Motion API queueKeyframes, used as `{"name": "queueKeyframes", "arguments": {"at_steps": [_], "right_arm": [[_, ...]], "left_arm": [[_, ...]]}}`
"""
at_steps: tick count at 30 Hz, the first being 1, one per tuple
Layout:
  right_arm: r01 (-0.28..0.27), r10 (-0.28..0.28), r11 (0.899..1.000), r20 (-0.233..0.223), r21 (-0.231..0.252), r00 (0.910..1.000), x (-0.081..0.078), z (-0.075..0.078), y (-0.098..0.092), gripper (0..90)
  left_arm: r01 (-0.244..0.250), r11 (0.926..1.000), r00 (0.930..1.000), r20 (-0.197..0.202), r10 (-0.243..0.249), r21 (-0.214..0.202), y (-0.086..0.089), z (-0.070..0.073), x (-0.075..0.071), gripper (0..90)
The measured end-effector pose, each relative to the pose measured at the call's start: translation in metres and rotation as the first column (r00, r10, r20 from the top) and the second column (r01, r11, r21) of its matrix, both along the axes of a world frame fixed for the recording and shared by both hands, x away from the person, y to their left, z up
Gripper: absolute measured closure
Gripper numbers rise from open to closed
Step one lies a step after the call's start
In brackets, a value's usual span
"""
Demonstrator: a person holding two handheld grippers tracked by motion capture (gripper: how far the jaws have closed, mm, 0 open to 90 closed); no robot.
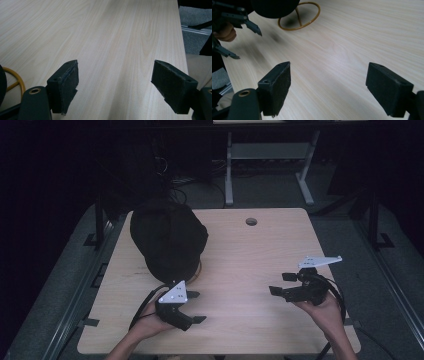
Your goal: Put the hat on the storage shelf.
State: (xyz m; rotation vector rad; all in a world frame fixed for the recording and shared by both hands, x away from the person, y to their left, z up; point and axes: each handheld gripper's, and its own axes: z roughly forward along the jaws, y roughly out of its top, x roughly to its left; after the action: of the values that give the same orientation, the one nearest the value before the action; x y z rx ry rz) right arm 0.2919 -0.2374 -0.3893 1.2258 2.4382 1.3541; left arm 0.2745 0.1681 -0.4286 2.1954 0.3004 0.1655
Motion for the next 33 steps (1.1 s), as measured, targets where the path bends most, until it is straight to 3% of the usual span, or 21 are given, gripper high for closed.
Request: {"name": "queueKeyframes", "arguments": {"at_steps": [18,33], "right_arm": [[0.027,-0.027,1.0,-0.02,0.014,0.9994,-0.024,-0.022,-0.015,19.6],[0.04,-0.04,0.999,-0.009,0.037,0.9992,-0.048,-0.048,-0.019,18.3]], "left_arm": [[-0.013,0.9998,0.9999,-0.004,0.013,0.012,-0.002,-0.003,0.0,21.4],[-0.01,0.9998,0.9999,-0.008,0.01,0.017,-0.004,-0.006,0.001,21.4]]}}
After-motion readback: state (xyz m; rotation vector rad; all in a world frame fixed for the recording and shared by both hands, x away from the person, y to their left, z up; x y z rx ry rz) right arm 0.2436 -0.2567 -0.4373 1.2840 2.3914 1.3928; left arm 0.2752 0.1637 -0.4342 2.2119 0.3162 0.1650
